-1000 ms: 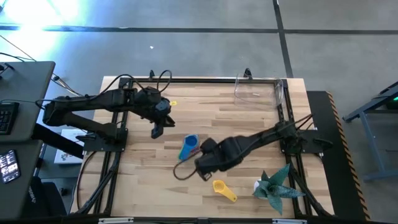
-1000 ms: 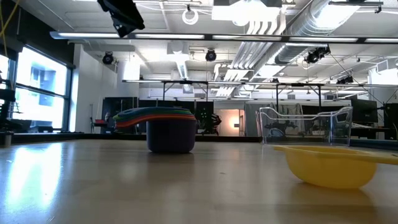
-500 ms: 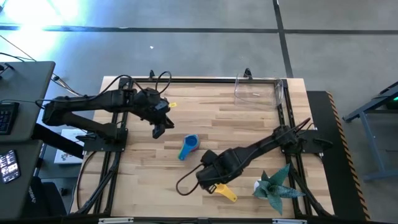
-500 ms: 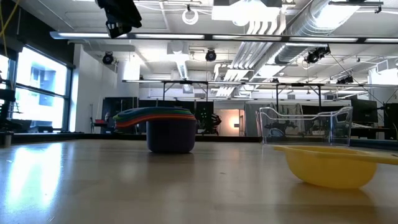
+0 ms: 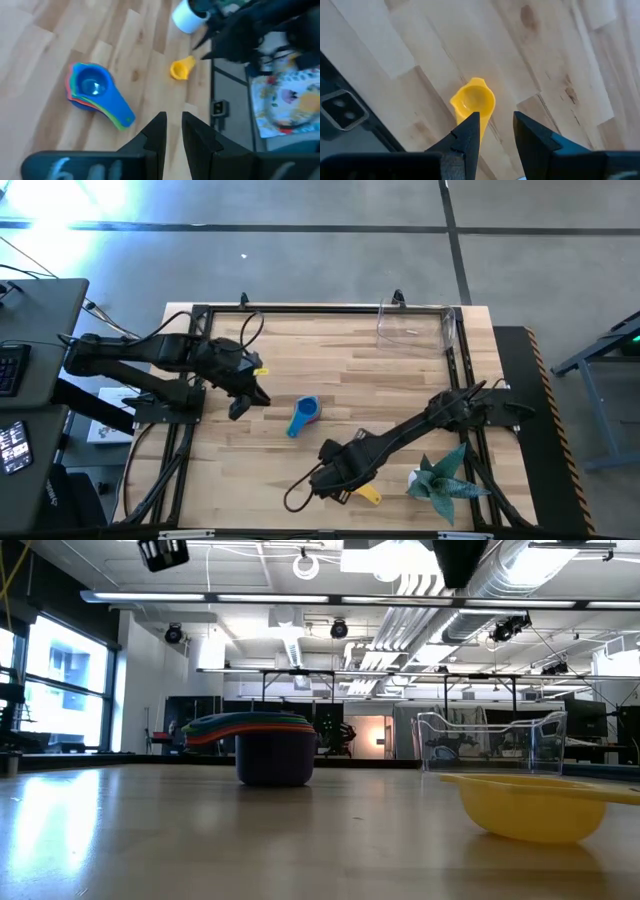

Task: Nest measuring cups in basket
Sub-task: Stack the yellow measuring cup on top of the blue measuring cup

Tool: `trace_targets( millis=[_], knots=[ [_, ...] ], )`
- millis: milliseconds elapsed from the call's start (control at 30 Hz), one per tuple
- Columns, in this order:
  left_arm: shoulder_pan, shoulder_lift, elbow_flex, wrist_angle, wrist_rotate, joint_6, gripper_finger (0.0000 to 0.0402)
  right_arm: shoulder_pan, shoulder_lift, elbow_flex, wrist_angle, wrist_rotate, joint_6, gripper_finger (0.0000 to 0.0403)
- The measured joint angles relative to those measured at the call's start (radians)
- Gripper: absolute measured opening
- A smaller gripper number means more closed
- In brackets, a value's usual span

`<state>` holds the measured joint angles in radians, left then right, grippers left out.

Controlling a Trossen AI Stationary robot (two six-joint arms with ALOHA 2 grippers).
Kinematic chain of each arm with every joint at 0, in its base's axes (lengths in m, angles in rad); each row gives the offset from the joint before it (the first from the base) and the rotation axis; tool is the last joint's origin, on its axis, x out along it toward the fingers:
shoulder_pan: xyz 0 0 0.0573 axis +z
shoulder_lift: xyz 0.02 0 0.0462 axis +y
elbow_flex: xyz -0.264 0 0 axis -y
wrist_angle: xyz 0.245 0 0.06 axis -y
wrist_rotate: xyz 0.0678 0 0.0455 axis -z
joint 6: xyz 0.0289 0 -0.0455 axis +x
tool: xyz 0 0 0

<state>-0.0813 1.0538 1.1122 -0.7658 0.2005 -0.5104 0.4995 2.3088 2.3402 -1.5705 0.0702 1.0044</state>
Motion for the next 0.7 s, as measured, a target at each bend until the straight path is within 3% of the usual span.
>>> trace_targets(
  millis=[267,700],
  knots=[
    [-0.087,-0.047,0.0,0.002,0.0,-0.037,0.0049,-0.005,0.115,0.0,-0.001,-0.061,-0.15,0.011],
    [-0.119,-0.054,0.0,0.003,-0.004,-0.08,0.0049,-0.03,0.184,0.0,0.0,-0.101,-0.23,0.011]
  ],
)
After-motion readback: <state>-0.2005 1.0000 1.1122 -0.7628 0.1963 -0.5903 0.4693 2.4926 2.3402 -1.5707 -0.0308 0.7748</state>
